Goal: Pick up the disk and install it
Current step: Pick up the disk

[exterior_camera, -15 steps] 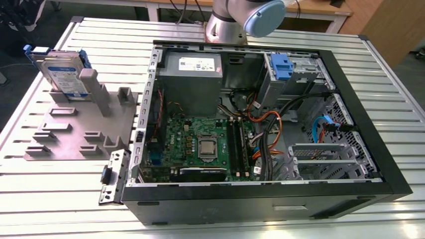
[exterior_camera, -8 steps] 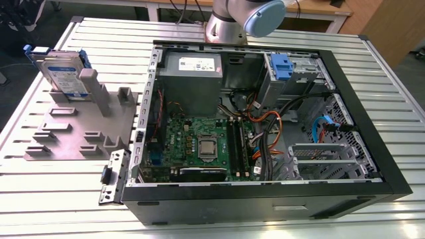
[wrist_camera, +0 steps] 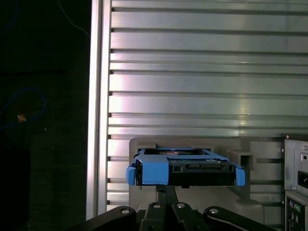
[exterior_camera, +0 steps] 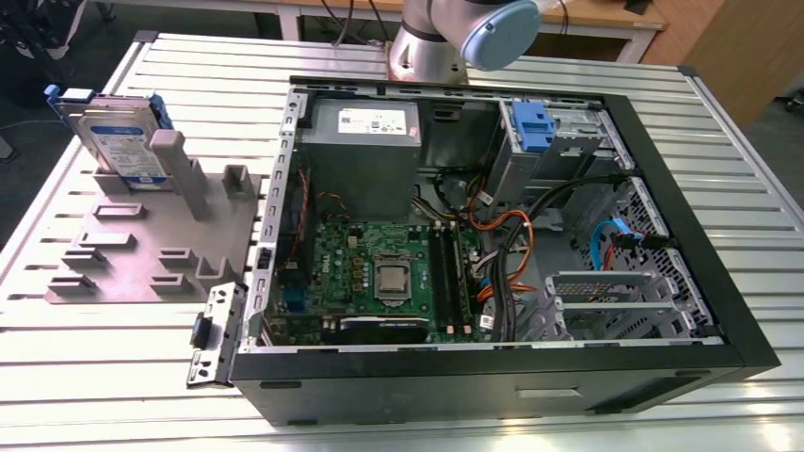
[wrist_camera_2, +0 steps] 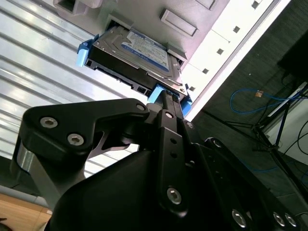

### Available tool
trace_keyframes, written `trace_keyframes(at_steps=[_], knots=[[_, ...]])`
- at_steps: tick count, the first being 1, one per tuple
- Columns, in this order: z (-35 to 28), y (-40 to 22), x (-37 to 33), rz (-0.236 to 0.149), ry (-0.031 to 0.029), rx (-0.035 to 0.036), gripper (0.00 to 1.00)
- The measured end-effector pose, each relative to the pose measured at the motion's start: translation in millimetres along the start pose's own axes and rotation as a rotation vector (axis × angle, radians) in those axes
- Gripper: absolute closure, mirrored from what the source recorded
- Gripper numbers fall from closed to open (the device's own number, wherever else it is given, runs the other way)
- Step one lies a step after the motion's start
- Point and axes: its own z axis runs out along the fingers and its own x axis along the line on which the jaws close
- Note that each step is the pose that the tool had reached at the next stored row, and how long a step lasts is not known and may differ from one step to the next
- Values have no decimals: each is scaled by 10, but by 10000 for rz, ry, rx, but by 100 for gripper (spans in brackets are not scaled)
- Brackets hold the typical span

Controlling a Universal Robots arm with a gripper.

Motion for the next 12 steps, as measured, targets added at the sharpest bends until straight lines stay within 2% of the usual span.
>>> trace_keyframes(at_steps=[4,12], knots=[[0,0,0,-76,3,-1,89],[0,0,0,-474,20,-3,89]])
